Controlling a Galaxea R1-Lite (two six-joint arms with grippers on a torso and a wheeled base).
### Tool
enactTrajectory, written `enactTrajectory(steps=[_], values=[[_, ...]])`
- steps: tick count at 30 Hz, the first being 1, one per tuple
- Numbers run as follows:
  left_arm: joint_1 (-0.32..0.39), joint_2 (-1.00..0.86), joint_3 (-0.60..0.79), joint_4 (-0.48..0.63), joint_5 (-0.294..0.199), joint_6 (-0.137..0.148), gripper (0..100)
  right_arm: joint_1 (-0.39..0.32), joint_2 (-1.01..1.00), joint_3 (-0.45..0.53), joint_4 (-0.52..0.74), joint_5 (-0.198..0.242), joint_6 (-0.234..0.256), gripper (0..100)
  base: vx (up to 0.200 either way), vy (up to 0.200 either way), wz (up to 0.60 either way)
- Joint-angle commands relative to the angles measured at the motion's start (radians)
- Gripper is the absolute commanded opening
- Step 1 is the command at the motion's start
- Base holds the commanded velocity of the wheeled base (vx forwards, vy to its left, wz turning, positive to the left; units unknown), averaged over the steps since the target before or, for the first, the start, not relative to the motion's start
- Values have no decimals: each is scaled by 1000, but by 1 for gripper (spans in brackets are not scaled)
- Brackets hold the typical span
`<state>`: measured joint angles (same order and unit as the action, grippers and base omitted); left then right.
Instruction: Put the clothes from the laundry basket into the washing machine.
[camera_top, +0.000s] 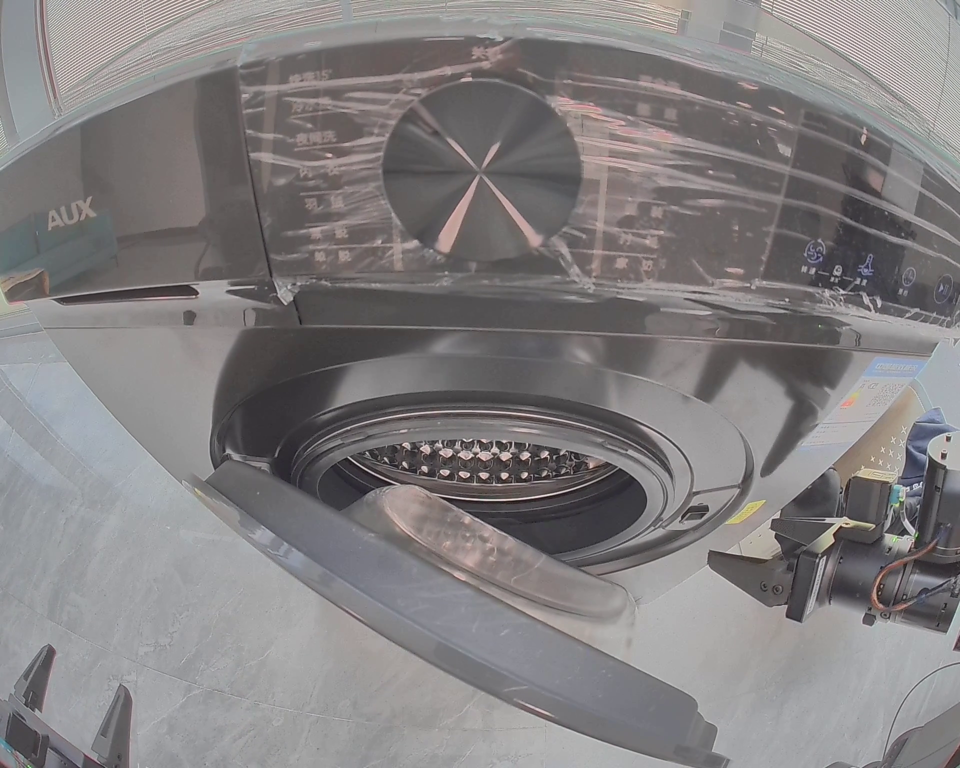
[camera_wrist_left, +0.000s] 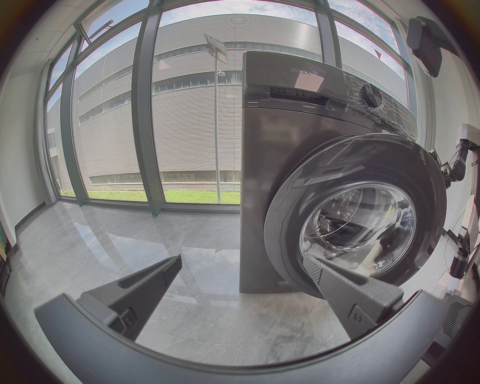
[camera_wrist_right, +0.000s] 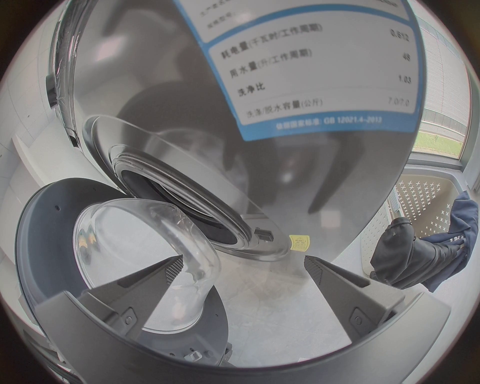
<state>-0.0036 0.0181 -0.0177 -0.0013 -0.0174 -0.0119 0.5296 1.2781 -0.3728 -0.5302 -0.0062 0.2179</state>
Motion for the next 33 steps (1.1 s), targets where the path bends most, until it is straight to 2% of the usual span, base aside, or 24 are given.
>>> enactTrajectory(steps=[1,9,22,33], values=[[1,-15,18,0,-1,0,100,-8,-8,9,1,0,0,100,-200,0,0],[1,-15,18,0,-1,0,100,-8,-9,43,-2,0,-2,100,-200,0,0],[1,-15,18,0,-1,0,100,-10,-13,29,-8,2,-5,100,-200,0,0],[1,-15,18,0,1,1,100,-10,-69,28,4,3,-8,100,0,0,0]])
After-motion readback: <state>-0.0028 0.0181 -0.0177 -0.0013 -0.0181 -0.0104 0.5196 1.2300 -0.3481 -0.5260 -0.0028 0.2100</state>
